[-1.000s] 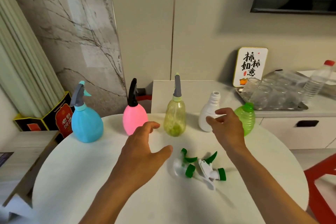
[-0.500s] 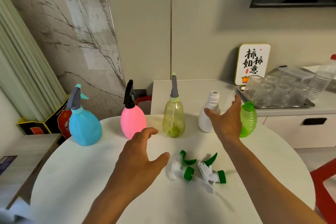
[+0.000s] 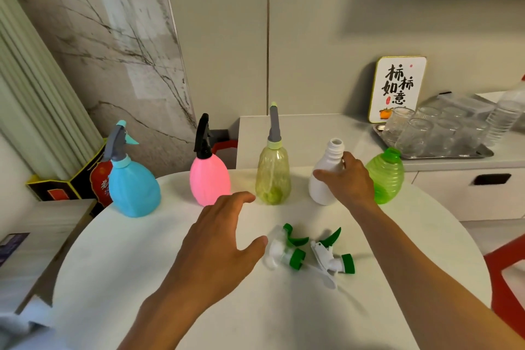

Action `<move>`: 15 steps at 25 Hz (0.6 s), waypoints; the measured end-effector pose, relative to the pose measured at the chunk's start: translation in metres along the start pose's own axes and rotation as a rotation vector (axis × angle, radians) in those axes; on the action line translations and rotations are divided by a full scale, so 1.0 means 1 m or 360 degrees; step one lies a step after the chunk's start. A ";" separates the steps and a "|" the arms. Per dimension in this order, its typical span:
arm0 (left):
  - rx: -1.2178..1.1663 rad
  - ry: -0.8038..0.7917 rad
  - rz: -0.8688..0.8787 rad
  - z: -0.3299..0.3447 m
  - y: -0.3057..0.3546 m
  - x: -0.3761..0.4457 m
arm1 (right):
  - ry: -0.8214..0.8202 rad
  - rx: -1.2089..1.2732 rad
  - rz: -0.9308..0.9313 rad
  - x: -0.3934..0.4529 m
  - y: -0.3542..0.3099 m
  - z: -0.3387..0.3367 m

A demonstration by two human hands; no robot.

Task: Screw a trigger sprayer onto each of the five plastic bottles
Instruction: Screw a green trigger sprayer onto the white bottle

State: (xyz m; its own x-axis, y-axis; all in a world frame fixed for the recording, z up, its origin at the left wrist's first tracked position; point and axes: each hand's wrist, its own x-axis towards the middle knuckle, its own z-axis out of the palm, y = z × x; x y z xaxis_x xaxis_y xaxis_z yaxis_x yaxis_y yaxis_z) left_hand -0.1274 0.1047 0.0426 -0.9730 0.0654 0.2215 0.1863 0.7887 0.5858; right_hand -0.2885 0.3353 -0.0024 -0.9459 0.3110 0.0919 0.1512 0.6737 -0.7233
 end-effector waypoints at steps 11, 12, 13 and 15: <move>-0.0555 -0.0034 0.0220 -0.006 0.023 -0.017 | -0.0740 0.1307 -0.0250 -0.173 -0.057 -0.070; -0.0553 0.0016 0.0208 -0.006 0.022 -0.018 | -0.0913 0.1307 -0.0242 -0.177 -0.055 -0.066; -0.0493 0.0056 0.0185 -0.007 0.019 -0.018 | -0.1053 0.1273 -0.0270 -0.174 -0.052 -0.064; -0.0369 0.0108 0.0068 -0.008 0.009 -0.018 | -0.1049 0.0990 -0.0312 -0.164 -0.041 -0.053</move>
State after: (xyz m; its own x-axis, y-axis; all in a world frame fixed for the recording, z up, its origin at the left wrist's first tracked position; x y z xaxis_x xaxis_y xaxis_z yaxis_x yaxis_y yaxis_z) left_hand -0.1074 0.1061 0.0505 -0.9536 0.0485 0.2971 0.2612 0.6240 0.7365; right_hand -0.1244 0.2918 0.0481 -0.9393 -0.3427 -0.0184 -0.0294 0.1339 -0.9906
